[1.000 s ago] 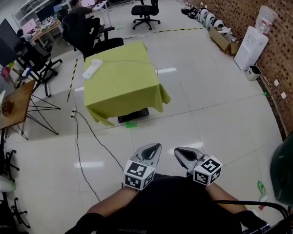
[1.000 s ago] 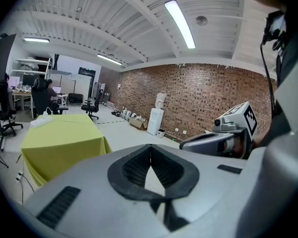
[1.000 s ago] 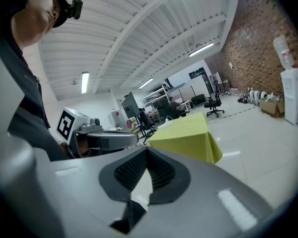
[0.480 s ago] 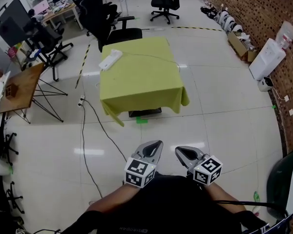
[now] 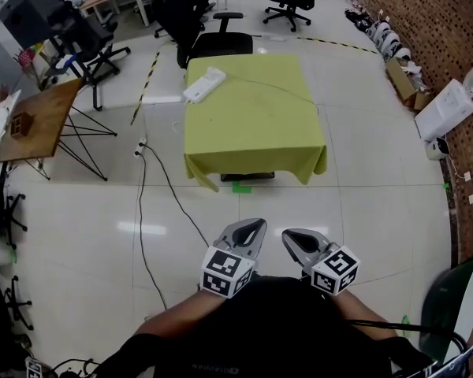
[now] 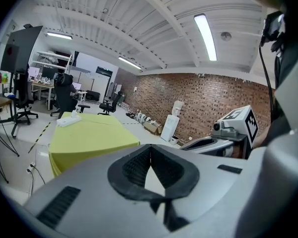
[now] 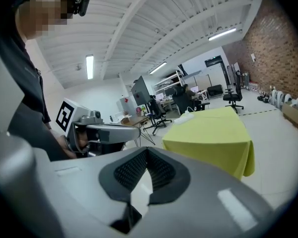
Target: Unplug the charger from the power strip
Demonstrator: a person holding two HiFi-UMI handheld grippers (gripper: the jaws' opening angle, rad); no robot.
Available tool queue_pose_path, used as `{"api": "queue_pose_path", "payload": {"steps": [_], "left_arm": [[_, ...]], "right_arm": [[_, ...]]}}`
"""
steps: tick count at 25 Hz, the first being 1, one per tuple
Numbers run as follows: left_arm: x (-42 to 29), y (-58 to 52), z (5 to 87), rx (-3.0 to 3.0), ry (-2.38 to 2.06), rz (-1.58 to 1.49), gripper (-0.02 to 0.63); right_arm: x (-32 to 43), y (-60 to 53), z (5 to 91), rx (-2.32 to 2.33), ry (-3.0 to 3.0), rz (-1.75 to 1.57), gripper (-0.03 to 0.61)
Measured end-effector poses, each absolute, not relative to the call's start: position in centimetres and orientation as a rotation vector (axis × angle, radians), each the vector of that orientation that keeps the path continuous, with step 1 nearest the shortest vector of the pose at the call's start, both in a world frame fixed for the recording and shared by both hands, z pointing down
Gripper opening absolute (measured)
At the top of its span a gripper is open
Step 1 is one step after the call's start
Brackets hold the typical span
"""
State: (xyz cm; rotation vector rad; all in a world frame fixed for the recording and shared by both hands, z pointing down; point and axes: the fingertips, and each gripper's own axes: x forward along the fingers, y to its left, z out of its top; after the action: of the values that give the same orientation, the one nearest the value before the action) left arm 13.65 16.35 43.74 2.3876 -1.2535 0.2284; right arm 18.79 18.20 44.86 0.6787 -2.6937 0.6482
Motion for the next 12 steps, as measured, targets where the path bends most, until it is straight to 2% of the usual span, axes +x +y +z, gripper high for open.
{"api": "queue_pose_path", "payload": {"steps": [12], "left_arm": [[4.5, 14.5, 45.1, 2.324, -1.263, 0.169, 0.008]], "right_arm": [[10.4, 15.7, 45.6, 0.676, -2.658, 0.650, 0.003]]}}
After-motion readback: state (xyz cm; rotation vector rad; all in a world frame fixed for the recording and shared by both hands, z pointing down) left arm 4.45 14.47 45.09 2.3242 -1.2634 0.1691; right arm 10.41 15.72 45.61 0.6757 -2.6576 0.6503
